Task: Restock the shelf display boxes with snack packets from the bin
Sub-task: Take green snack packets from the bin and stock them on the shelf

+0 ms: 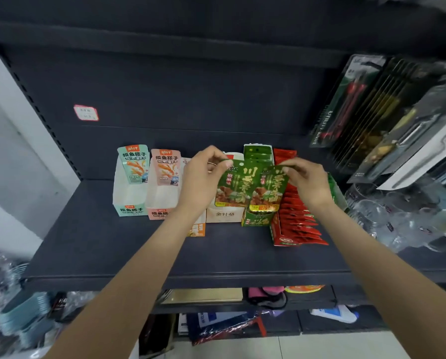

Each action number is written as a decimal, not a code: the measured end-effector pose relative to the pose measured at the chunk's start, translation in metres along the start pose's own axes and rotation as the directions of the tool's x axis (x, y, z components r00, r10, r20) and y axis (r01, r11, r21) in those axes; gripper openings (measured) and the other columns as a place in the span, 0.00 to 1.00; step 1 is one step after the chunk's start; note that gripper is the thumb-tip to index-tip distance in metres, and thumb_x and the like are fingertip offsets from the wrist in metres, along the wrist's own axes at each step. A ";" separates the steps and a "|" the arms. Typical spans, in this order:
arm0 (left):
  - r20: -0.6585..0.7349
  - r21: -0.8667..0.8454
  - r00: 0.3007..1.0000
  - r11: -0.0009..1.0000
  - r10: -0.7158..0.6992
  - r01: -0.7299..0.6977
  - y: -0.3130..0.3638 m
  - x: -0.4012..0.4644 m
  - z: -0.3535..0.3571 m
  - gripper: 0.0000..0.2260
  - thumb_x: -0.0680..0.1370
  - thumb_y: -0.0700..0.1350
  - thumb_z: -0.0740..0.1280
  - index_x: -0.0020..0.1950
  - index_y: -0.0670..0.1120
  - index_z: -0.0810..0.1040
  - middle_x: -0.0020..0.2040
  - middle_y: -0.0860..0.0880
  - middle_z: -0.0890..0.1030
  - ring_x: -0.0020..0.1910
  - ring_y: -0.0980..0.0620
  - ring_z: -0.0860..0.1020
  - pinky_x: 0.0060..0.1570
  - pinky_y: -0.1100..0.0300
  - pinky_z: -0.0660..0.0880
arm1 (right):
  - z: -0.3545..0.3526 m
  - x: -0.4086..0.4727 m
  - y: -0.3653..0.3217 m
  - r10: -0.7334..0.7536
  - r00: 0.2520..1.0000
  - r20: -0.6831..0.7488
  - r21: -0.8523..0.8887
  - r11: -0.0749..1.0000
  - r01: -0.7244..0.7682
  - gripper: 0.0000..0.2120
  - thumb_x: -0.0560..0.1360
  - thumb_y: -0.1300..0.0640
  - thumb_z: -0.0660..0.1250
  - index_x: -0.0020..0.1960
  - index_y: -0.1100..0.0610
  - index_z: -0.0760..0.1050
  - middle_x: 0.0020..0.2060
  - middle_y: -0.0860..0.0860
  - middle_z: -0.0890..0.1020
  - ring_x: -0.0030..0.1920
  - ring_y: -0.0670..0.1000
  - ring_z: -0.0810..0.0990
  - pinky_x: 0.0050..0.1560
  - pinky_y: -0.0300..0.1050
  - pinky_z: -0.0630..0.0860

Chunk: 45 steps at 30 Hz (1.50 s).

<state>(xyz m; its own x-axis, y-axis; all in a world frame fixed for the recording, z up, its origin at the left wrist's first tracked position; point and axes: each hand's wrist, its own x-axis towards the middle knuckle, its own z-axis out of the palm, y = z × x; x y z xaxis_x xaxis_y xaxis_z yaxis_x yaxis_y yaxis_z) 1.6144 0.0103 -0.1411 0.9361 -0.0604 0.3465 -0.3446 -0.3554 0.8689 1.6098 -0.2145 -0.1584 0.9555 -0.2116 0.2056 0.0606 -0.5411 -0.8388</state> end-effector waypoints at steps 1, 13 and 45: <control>0.001 -0.003 1.000 1.000 -0.005 0.005 0.000 0.000 0.002 0.03 0.77 0.43 0.67 0.44 0.48 0.75 0.43 0.53 0.78 0.43 0.57 0.76 0.48 0.55 0.76 | 0.002 0.001 0.002 -0.005 1.000 0.018 -0.008 1.000 0.005 0.09 0.76 0.63 0.66 0.46 0.49 0.80 0.43 0.46 0.81 0.49 0.51 0.80 0.56 0.57 0.77; 0.000 -0.025 0.999 0.998 -0.052 0.052 -0.006 0.003 0.007 0.03 0.77 0.43 0.67 0.44 0.45 0.76 0.41 0.59 0.78 0.43 0.58 0.76 0.51 0.49 0.77 | 0.005 0.011 0.015 0.043 0.991 0.126 -0.041 0.998 -0.038 0.08 0.75 0.62 0.68 0.47 0.50 0.81 0.45 0.48 0.82 0.51 0.52 0.81 0.58 0.55 0.77; 0.037 -0.013 0.996 0.997 -0.076 0.077 -0.013 0.020 0.008 0.02 0.77 0.44 0.67 0.45 0.47 0.75 0.42 0.57 0.78 0.46 0.54 0.78 0.49 0.51 0.79 | 0.022 0.023 0.026 0.055 0.943 0.328 -0.627 0.759 0.174 0.13 0.78 0.57 0.65 0.61 0.50 0.78 0.57 0.53 0.81 0.57 0.57 0.79 0.52 0.49 0.76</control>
<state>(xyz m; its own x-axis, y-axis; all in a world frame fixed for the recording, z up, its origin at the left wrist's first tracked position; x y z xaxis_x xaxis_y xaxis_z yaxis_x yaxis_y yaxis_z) 1.6381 0.0067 -0.1487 0.9616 -0.0680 0.2659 -0.2727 -0.3468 0.8974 1.6400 -0.2158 -0.1870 0.9991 0.0380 -0.0173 0.0315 -0.9580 -0.2850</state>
